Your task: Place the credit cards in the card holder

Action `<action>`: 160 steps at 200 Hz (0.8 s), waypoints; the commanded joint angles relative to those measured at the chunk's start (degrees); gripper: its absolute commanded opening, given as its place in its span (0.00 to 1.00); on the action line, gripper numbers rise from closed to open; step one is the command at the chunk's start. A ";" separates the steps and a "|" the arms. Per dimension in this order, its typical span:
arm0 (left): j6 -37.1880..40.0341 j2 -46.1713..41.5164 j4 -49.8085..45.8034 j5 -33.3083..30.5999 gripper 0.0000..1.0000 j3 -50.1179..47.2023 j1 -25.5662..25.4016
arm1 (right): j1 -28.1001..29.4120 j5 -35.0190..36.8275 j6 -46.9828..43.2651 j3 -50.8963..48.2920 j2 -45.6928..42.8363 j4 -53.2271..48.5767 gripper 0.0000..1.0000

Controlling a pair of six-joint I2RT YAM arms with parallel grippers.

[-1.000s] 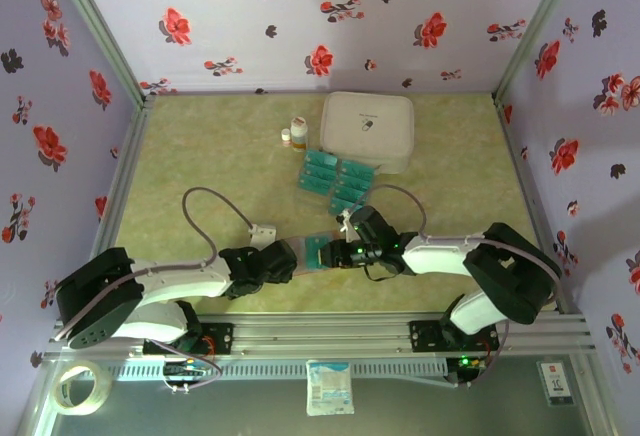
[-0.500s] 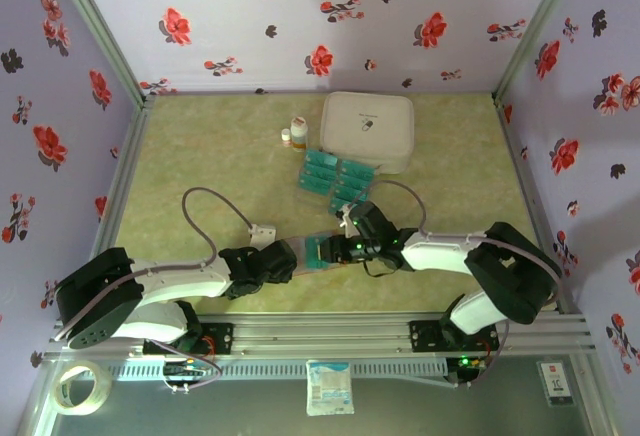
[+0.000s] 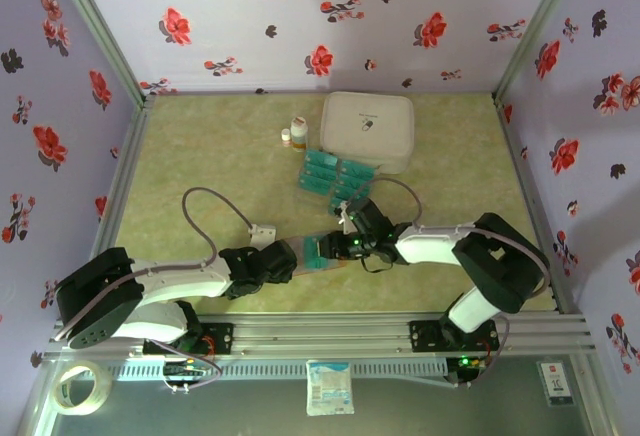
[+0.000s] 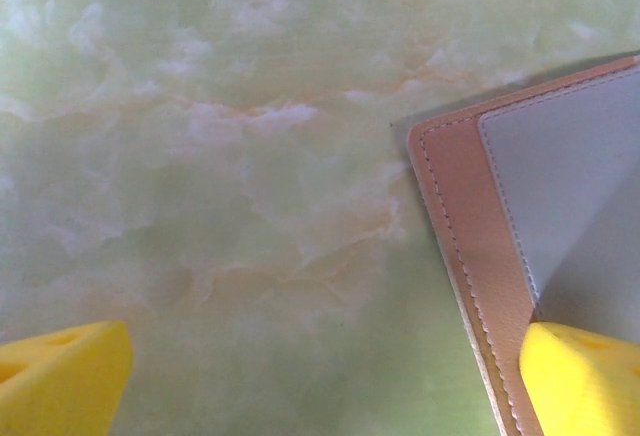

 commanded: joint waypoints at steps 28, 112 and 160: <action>-0.07 1.42 -4.19 -1.75 1.00 -1.84 0.76 | -0.50 -1.72 -1.04 2.01 1.32 0.34 0.32; -0.12 1.95 -3.46 -1.53 1.00 -1.99 0.76 | -0.46 -2.59 -1.03 2.57 1.47 0.29 0.18; -0.10 2.30 -3.32 -1.54 1.00 -2.02 0.76 | -0.48 -3.36 -0.43 2.97 2.86 1.41 0.18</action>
